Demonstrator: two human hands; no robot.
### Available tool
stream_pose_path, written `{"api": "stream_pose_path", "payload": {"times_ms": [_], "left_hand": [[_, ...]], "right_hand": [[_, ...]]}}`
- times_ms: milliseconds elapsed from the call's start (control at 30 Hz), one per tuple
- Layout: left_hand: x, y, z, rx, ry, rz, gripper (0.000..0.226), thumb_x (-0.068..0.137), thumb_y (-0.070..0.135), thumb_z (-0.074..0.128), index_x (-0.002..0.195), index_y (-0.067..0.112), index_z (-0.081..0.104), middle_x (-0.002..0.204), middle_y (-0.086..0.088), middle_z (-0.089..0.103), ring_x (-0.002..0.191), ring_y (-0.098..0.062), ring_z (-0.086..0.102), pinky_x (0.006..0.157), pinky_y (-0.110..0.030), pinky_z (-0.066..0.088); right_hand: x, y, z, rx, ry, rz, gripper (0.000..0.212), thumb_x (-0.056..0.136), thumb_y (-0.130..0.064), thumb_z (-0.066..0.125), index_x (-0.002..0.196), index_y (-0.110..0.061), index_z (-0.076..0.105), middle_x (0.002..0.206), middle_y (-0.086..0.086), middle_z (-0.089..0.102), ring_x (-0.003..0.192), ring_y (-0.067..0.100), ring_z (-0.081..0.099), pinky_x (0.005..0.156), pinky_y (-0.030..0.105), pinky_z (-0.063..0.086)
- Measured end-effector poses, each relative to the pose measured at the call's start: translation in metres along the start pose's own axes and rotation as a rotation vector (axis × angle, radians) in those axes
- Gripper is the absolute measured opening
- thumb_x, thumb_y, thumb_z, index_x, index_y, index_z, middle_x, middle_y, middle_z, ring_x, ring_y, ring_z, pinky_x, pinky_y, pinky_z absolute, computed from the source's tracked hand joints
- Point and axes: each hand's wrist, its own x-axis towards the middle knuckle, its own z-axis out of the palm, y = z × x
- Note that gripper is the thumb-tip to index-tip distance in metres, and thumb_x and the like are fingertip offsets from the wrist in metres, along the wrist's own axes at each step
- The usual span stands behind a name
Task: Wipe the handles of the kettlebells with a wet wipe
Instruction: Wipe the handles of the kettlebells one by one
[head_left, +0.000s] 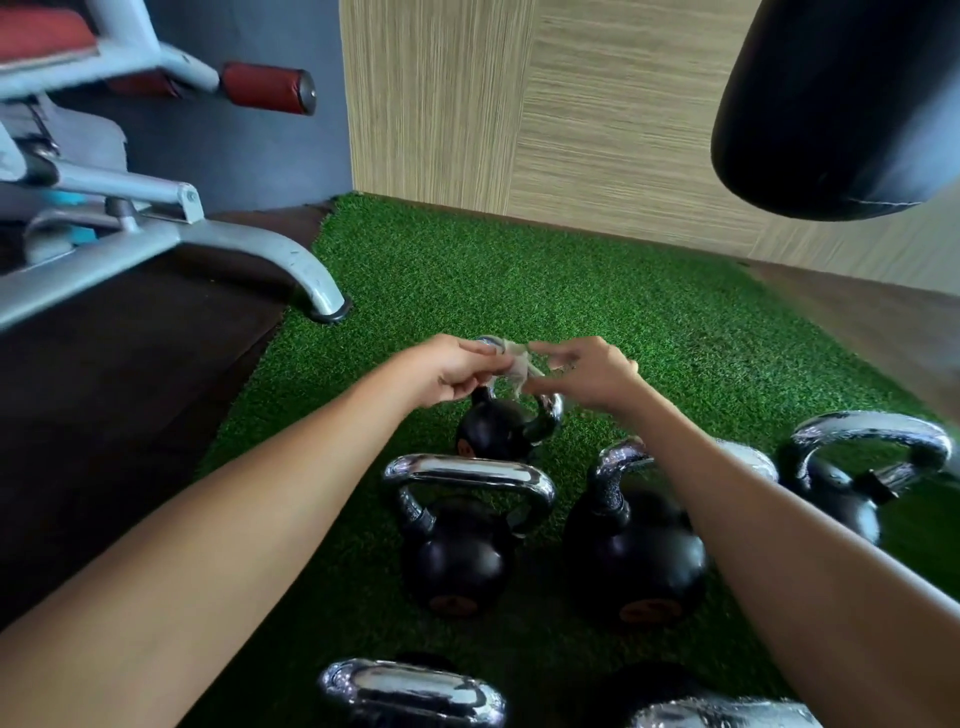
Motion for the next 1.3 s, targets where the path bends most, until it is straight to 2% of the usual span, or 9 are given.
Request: {"api": "stream_pose_path", "payload": {"times_ms": [100, 200, 467, 633, 800, 1000, 1100, 1200, 1300], "left_hand": [[-0.001, 0.003, 0.003, -0.102, -0.02, 0.008, 0.026, 0.08, 0.013, 0.079, 0.105, 0.013, 0.077, 0.097, -0.003, 0.074, 0.074, -0.008, 0.057, 0.064, -0.018, 0.046], [-0.001, 0.007, 0.008, -0.067, -0.046, 0.059, 0.032, 0.073, 0.017, 0.081, 0.105, 0.014, 0.078, 0.092, -0.001, 0.075, 0.074, -0.007, 0.061, 0.064, -0.018, 0.046], [0.001, 0.007, 0.011, 0.139, -0.089, 0.13, 0.036, 0.086, 0.006, 0.076, 0.118, 0.022, 0.075, 0.114, 0.0, 0.076, 0.072, -0.005, 0.059, 0.059, -0.019, 0.037], [0.015, 0.0, 0.039, 0.512, 0.271, 0.197, 0.112, 0.066, 0.043, 0.093, 0.157, 0.022, 0.031, 0.154, -0.003, 0.046, 0.135, -0.026, 0.049, 0.099, -0.036, 0.047], [0.043, -0.014, 0.067, 0.738, 0.334, 0.048, 0.156, 0.044, 0.078, 0.086, 0.16, 0.014, 0.002, 0.165, -0.014, 0.021, 0.148, -0.037, 0.03, 0.117, -0.054, 0.034], [0.049, -0.017, 0.073, 0.756, 0.382, 0.022, 0.154, 0.051, 0.07, 0.086, 0.16, 0.014, -0.008, 0.169, -0.008, 0.007, 0.148, -0.036, 0.028, 0.116, -0.059, 0.033], [0.049, -0.015, 0.062, 0.748, 0.32, 0.039, 0.157, 0.03, 0.075, 0.082, 0.156, 0.013, 0.012, 0.154, -0.011, 0.037, 0.129, -0.034, 0.052, 0.104, -0.055, 0.048], [0.046, -0.009, 0.038, 0.718, 0.196, 0.11, 0.1, 0.033, 0.062, 0.088, 0.117, 0.017, 0.057, 0.113, -0.004, 0.066, 0.103, -0.025, 0.067, 0.088, -0.044, 0.059], [0.039, -0.005, 0.015, 0.834, 0.064, 0.109, 0.112, 0.052, 0.062, 0.09, 0.142, 0.015, 0.044, 0.126, -0.005, 0.061, 0.112, -0.023, 0.061, 0.096, -0.04, 0.055]], "right_hand": [[-0.005, -0.006, -0.007, 0.197, -0.04, -0.053, 0.061, 0.057, -0.055, 0.082, 0.114, -0.036, 0.072, 0.085, 0.006, 0.076, 0.052, 0.015, 0.044, 0.053, 0.025, 0.036], [-0.004, -0.009, -0.006, 0.266, 0.088, 0.001, 0.044, 0.054, -0.053, 0.082, 0.096, -0.04, 0.077, 0.089, -0.003, 0.079, 0.06, 0.033, 0.054, 0.059, 0.034, 0.053], [-0.006, -0.004, -0.005, 0.311, 0.312, 0.099, 0.021, 0.069, -0.026, 0.09, 0.086, -0.022, 0.078, 0.086, -0.008, 0.077, 0.079, 0.009, 0.072, 0.067, 0.024, 0.058], [-0.014, 0.004, -0.012, 0.263, 0.453, 0.118, 0.016, 0.075, -0.017, 0.087, 0.079, -0.026, 0.075, 0.084, -0.005, 0.076, 0.076, 0.01, 0.072, 0.066, 0.026, 0.061], [-0.021, 0.008, -0.016, 0.267, 0.48, 0.18, 0.015, 0.074, -0.017, 0.088, 0.086, -0.02, 0.079, 0.082, -0.007, 0.075, 0.074, 0.008, 0.071, 0.056, 0.017, 0.054], [-0.022, 0.009, -0.024, 0.282, 0.512, 0.214, 0.016, 0.073, -0.017, 0.089, 0.086, -0.021, 0.08, 0.081, -0.007, 0.076, 0.069, 0.004, 0.068, 0.05, 0.013, 0.048], [-0.023, 0.012, -0.025, 0.29, 0.51, 0.214, 0.016, 0.073, -0.019, 0.089, 0.086, -0.02, 0.08, 0.081, -0.007, 0.076, 0.074, 0.008, 0.07, 0.061, 0.023, 0.058], [-0.023, 0.013, -0.019, 0.281, 0.489, 0.212, 0.016, 0.073, -0.017, 0.089, 0.085, -0.019, 0.08, 0.08, -0.008, 0.075, 0.077, 0.01, 0.071, 0.068, 0.026, 0.061], [-0.02, 0.012, -0.014, 0.265, 0.44, 0.208, 0.016, 0.073, -0.016, 0.089, 0.086, -0.017, 0.079, 0.081, -0.007, 0.074, 0.076, 0.01, 0.071, 0.067, 0.025, 0.061]]}}
